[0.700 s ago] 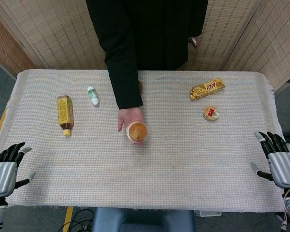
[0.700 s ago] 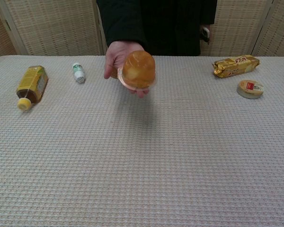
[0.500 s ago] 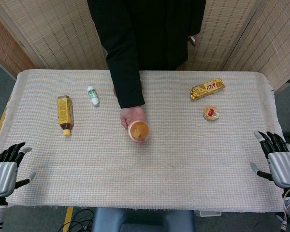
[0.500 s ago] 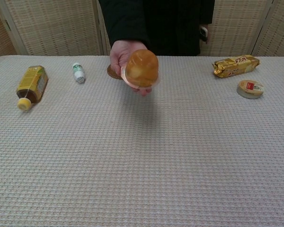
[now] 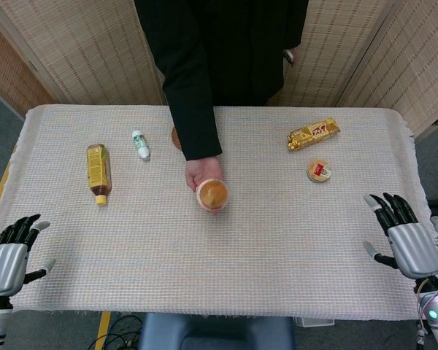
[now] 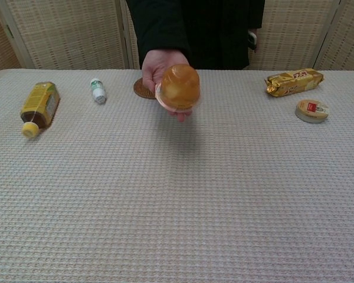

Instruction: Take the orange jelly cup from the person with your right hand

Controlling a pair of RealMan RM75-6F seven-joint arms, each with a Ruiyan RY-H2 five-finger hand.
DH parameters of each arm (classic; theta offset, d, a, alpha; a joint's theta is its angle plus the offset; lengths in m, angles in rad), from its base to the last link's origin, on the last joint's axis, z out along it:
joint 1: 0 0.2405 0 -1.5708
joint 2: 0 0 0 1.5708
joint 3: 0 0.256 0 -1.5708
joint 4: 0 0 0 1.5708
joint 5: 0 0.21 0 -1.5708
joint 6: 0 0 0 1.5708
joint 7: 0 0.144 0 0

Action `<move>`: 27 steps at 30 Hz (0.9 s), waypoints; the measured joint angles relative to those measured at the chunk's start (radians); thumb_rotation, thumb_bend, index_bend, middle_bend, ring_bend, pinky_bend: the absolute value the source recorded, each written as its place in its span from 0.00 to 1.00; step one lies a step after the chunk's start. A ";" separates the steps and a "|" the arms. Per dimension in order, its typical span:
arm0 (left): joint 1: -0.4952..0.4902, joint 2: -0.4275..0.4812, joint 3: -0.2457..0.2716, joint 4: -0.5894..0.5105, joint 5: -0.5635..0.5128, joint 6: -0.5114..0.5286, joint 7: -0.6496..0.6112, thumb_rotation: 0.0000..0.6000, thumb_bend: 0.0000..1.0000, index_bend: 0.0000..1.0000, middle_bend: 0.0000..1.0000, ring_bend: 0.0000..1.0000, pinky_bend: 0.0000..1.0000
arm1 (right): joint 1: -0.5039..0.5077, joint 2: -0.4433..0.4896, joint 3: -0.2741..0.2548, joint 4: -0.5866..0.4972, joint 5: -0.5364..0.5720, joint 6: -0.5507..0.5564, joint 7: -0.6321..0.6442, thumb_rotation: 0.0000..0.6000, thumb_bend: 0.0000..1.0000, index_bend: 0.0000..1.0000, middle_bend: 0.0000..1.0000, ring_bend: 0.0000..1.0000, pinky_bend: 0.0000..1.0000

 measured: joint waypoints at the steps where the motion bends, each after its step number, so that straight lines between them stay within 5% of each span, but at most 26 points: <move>1: 0.001 0.001 0.000 -0.001 0.002 0.003 -0.001 1.00 0.23 0.25 0.15 0.14 0.20 | 0.014 0.002 0.003 -0.009 -0.009 -0.012 -0.007 1.00 0.28 0.00 0.10 0.00 0.03; 13: 0.023 0.030 0.010 -0.016 0.024 0.041 -0.015 1.00 0.23 0.25 0.15 0.14 0.20 | 0.308 -0.009 0.091 -0.152 -0.005 -0.365 -0.098 1.00 0.28 0.00 0.10 0.00 0.07; 20: 0.039 0.045 0.013 -0.018 0.024 0.058 -0.027 1.00 0.23 0.25 0.15 0.14 0.20 | 0.529 -0.154 0.180 -0.156 0.139 -0.567 -0.217 1.00 0.24 0.00 0.06 0.00 0.07; 27: 0.058 0.055 0.015 -0.014 0.020 0.076 -0.040 1.00 0.23 0.25 0.15 0.14 0.20 | 0.667 -0.295 0.224 -0.073 0.288 -0.645 -0.352 1.00 0.24 0.00 0.06 0.00 0.07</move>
